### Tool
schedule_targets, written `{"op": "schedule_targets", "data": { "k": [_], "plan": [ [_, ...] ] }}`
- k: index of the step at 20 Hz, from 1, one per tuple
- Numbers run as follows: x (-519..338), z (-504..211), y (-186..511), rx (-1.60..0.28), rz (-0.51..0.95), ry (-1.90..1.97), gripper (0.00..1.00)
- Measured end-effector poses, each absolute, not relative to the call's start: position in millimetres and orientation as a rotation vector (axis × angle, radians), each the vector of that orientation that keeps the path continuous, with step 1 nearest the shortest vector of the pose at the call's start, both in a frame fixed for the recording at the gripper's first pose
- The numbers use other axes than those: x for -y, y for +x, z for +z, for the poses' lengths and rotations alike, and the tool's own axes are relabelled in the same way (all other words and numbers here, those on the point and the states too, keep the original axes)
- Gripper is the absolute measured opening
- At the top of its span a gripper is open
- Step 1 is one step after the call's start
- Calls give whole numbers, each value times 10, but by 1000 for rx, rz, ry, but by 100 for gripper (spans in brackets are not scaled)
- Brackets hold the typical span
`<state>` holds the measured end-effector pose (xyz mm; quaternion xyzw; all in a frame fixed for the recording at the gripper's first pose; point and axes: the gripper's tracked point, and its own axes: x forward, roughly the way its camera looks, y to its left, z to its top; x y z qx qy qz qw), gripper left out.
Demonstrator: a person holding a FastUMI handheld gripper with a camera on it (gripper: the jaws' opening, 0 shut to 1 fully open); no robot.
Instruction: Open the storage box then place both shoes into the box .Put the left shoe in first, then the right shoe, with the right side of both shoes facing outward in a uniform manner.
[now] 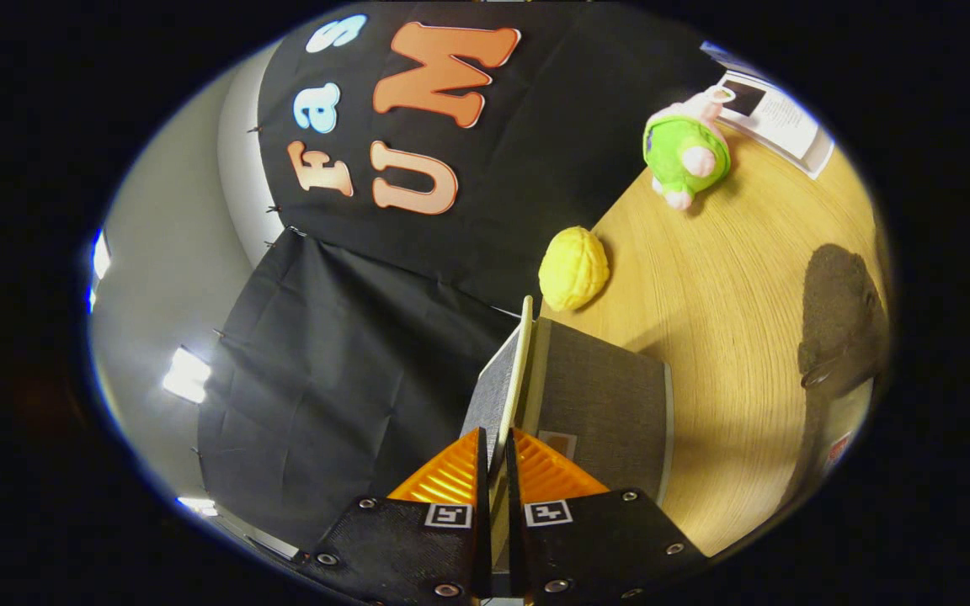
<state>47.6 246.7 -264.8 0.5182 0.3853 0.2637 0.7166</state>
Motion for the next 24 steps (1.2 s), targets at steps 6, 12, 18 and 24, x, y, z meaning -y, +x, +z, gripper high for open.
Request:
{"op": "schedule_targets", "data": {
  "k": [6, 12, 18, 24],
  "plan": [
    [-2589, -2126, 568, -788, 601, 1108, 9],
    [-3066, -1474, 680, -702, 664, 1044, 10],
    [-3988, -1185, 759, -709, 715, 1007, 13],
    [-4823, -1333, 610, -802, 748, 1010, 10]
  ]
}}
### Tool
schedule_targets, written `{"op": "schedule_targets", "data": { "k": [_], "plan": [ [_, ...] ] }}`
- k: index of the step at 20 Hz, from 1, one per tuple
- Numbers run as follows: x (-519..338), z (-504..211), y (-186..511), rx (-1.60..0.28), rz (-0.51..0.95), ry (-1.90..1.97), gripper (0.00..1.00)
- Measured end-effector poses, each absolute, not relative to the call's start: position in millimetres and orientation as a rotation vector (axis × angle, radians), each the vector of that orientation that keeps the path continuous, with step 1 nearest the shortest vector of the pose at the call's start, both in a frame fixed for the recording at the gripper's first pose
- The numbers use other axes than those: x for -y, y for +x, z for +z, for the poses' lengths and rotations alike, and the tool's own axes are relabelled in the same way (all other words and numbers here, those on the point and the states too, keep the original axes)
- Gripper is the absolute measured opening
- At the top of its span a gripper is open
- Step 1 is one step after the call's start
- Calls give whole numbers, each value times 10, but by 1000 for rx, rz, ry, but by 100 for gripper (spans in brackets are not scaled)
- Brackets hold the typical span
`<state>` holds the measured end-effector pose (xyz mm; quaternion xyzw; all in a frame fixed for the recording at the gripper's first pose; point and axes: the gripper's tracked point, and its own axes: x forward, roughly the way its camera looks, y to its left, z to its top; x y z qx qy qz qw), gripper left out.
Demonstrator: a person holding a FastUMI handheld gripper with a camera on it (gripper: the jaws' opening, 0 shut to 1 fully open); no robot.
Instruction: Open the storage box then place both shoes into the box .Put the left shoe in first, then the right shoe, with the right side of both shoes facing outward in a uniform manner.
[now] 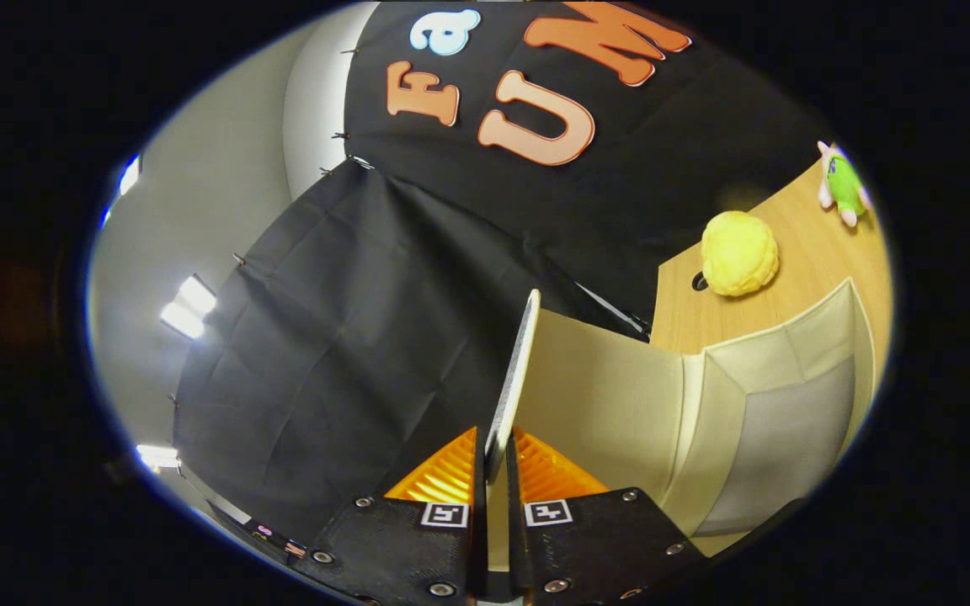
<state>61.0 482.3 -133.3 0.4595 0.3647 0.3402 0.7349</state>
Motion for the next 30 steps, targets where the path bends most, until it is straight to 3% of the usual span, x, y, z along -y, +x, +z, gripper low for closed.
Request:
{"op": "schedule_targets", "data": {
  "k": [1, 3, 4, 6, 12, 20, 30],
  "plan": [
    [-4896, -1367, 580, -811, 744, 1009, 10],
    [-5053, -1464, 506, -842, 766, 983, 26],
    [-5128, -1550, 440, -891, 782, 944, 42],
    [-5159, -1734, 331, -954, 799, 868, 61],
    [-4460, -2110, 355, -891, 685, 683, 83],
    [-2654, -2396, 412, -795, 415, 424, 95],
    [-1023, -3169, 257, -893, 174, 235, 95]
  ]
}}
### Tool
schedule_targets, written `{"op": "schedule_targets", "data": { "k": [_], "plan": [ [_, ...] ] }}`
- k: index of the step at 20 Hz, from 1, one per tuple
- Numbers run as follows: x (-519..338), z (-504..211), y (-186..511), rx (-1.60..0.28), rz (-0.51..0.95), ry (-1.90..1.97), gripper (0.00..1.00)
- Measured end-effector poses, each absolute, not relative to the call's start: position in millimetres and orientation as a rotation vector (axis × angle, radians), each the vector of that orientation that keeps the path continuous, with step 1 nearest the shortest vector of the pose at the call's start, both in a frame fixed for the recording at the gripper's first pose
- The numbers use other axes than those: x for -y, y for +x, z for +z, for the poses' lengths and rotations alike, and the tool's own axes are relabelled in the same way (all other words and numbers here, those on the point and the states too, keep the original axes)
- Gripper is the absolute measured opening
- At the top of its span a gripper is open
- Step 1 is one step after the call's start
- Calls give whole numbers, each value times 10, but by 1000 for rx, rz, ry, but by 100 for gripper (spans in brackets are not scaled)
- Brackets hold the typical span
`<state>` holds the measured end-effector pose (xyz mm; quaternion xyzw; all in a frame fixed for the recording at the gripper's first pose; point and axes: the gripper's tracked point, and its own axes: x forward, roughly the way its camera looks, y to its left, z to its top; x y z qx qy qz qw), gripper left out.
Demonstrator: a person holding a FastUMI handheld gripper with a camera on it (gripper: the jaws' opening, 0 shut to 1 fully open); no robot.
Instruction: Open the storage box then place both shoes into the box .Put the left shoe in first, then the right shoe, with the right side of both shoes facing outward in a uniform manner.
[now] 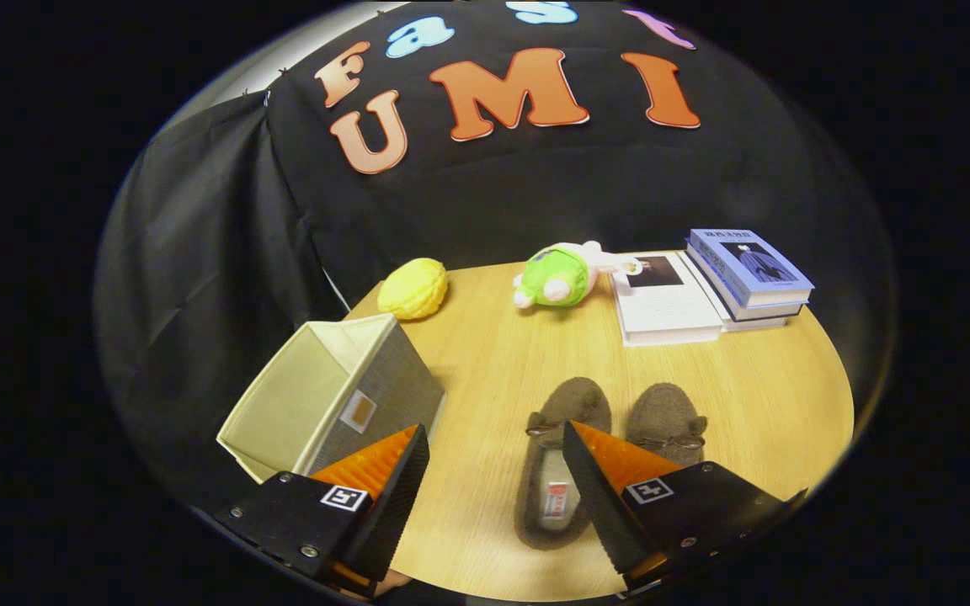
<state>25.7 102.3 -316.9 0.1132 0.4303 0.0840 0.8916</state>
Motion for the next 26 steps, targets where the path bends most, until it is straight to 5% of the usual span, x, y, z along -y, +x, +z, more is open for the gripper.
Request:
{"op": "schedule_targets", "data": {
  "k": [7, 17, 23, 26],
  "plan": [
    [-726, -3652, 191, -954, 131, 164, 85],
    [-582, -4164, 151, -1029, 60, 97, 57],
    [-553, -4373, 242, -1049, 6, 57, 55],
    [-507, -4496, 280, -1086, -35, 64, 40]
  ]
}}
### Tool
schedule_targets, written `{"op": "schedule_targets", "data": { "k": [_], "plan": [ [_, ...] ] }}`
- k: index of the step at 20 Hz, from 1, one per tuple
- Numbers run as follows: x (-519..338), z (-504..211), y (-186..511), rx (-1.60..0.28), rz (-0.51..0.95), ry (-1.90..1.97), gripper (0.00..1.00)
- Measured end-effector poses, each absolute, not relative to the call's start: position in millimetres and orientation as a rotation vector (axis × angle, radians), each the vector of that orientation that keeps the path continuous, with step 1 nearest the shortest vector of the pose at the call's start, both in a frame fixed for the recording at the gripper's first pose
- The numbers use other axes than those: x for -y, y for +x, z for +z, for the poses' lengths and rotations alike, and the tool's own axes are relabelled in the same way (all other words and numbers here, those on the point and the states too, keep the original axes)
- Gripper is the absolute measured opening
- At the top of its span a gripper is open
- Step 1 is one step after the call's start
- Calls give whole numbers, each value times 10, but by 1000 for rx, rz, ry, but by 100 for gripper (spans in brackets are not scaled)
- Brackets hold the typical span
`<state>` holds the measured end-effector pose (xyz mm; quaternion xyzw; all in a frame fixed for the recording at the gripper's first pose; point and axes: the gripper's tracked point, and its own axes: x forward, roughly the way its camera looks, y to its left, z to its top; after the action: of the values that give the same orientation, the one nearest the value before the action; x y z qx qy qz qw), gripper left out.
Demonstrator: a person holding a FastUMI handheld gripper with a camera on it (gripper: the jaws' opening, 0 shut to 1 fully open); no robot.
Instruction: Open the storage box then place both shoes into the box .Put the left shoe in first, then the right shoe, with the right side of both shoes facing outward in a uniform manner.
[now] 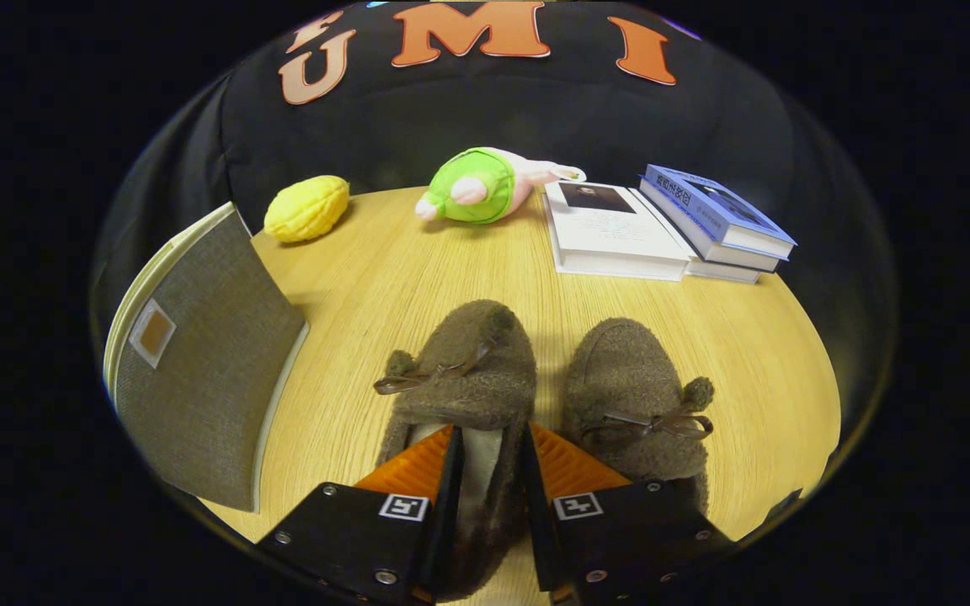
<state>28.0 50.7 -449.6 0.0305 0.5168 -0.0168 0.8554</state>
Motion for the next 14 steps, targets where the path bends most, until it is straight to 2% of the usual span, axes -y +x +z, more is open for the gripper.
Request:
{"op": "schedule_targets", "data": {
  "k": [6, 14],
  "plan": [
    [-448, -4499, 308, -1126, -88, 196, 5],
    [-840, -4014, 367, -1100, -14, 402, 4]
  ]
}}
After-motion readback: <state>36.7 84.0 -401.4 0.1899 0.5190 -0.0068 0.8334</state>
